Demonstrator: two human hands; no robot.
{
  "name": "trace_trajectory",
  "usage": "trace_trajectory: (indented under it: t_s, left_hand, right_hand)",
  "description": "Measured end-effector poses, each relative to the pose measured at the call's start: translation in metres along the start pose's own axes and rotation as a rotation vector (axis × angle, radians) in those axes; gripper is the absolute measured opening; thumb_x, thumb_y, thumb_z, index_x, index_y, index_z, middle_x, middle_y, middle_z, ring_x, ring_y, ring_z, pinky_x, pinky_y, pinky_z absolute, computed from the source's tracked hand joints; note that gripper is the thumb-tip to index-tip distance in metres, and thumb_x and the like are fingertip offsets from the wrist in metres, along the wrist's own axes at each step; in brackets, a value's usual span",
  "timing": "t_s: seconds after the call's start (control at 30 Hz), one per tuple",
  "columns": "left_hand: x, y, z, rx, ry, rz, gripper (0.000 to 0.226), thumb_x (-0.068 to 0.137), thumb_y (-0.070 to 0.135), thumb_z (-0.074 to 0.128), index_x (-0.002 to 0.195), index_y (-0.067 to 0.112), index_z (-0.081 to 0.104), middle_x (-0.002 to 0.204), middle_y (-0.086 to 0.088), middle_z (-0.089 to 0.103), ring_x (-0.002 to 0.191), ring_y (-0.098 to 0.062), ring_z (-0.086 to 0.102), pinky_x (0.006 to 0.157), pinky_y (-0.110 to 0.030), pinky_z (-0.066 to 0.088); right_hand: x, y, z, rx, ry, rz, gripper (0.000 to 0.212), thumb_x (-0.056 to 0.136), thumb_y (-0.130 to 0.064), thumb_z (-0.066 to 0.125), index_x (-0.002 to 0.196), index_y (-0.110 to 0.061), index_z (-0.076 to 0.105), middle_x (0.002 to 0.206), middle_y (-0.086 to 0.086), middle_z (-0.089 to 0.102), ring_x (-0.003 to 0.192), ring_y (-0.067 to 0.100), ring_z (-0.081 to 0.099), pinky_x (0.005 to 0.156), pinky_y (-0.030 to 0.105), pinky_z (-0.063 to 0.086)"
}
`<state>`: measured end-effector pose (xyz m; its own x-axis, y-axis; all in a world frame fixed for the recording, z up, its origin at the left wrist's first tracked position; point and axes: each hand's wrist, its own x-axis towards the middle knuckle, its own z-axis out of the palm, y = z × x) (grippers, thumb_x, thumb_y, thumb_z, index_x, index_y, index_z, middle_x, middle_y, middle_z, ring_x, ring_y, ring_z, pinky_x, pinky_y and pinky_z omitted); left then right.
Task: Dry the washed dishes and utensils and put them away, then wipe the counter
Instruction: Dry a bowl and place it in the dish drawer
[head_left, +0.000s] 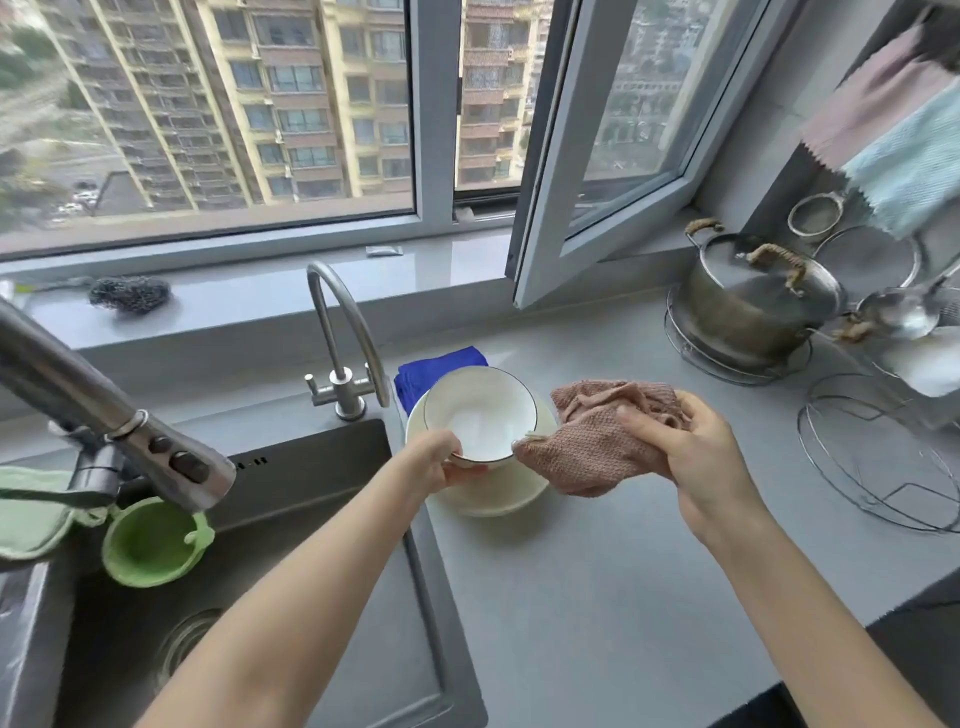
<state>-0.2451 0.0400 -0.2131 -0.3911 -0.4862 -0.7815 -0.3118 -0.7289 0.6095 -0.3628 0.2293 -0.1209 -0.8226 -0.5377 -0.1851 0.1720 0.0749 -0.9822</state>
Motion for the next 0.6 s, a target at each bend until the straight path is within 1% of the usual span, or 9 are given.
trace_trajectory:
  t_s: [0.07,0.1,0.17,0.23,0.37,0.43,0.5,0.53,0.6]
  left_hand:
    - [-0.004,0.002,-0.001,-0.015,0.036,-0.011,0.051,0.084,-0.013,0.025,0.132,0.003,0.033,0.120,-0.033,0.052,0.062,-0.038,0.060,0.035,-0.036,0.052]
    - [-0.008,0.002,-0.004,-0.015,0.034,-0.018,0.050,0.082,-0.012,0.025,0.129,0.002,0.034,0.109,-0.035,0.057,0.058,-0.039,0.062,0.038,-0.036,0.054]
    - [-0.023,0.002,-0.010,-0.041,0.019,-0.023,0.045,0.080,-0.009,0.026,0.122,-0.002,0.037,0.085,-0.028,0.064,0.055,-0.038,0.065,0.047,-0.034,0.057]
    - [-0.041,-0.003,-0.020,-0.062,0.014,0.007,0.043,0.076,-0.005,0.031,0.116,-0.002,0.043,0.090,-0.020,0.063,0.064,-0.036,0.067,0.058,-0.036,0.060]
    - [-0.075,-0.020,-0.053,-0.035,0.080,0.055,0.055,0.051,0.009,0.043,0.106,0.003,0.052,0.098,-0.018,0.060,0.081,-0.040,0.065,0.083,-0.054,0.054]
    - [-0.091,-0.031,-0.073,-0.005,0.141,0.092,0.053,0.048,0.015,0.046,0.100,0.005,0.054,0.083,-0.014,0.057,0.065,-0.031,0.061,0.079,-0.053,0.055]
    - [-0.106,-0.043,-0.093,0.076,0.211,0.157,0.050,0.051,0.021,0.049,0.100,0.012,0.051,0.080,-0.009,0.053,0.057,-0.022,0.056,0.064,-0.039,0.056]
    - [-0.111,-0.050,-0.103,0.152,0.251,0.206,0.049,0.052,0.026,0.051,0.100,0.016,0.050,0.086,-0.008,0.056,0.063,-0.021,0.057,0.060,-0.032,0.051]
    - [-0.115,-0.064,-0.122,0.373,0.353,0.318,0.047,0.053,0.035,0.054,0.099,0.024,0.051,0.097,-0.006,0.059,0.082,-0.024,0.058,0.063,-0.032,0.046]
  right_hand:
    - [0.009,0.002,-0.006,-0.008,-0.024,0.012,0.029,0.078,0.000,0.071,0.105,-0.004,0.063,0.104,0.015,0.070,0.089,0.022,0.068,0.070,0.024,0.057]
    - [0.013,0.002,-0.008,-0.012,-0.034,0.018,0.028,0.078,0.000,0.071,0.105,-0.004,0.063,0.104,0.016,0.070,0.089,0.022,0.068,0.071,0.025,0.057]
    - [0.020,0.002,-0.011,-0.010,-0.057,0.025,0.026,0.079,0.000,0.070,0.104,-0.003,0.063,0.103,0.016,0.070,0.088,0.022,0.068,0.070,0.024,0.056]
    - [0.024,0.000,-0.010,-0.004,-0.094,0.027,0.021,0.080,0.000,0.068,0.101,-0.004,0.064,0.098,0.014,0.070,0.082,0.017,0.069,0.065,0.021,0.056]
    - [0.022,-0.004,0.000,0.022,-0.175,0.029,0.019,0.083,0.001,0.064,0.100,-0.005,0.063,0.090,0.008,0.069,0.073,0.010,0.069,0.060,0.020,0.055]
    - [0.017,-0.002,0.009,0.016,-0.226,0.035,0.018,0.084,0.000,0.064,0.101,-0.006,0.062,0.089,0.007,0.069,0.072,0.010,0.069,0.060,0.020,0.055]
    - [0.011,0.001,0.020,0.003,-0.287,0.051,0.017,0.083,-0.001,0.064,0.098,-0.009,0.062,0.090,0.007,0.069,0.075,0.011,0.069,0.061,0.020,0.056]
    - [0.007,0.003,0.026,-0.005,-0.319,0.060,0.017,0.083,-0.001,0.065,0.097,-0.010,0.062,0.092,0.008,0.070,0.078,0.013,0.069,0.063,0.021,0.057]
    - [-0.002,0.007,0.040,-0.023,-0.378,0.073,0.019,0.082,-0.002,0.066,0.099,-0.009,0.062,0.095,0.010,0.070,0.084,0.018,0.069,0.068,0.025,0.058]
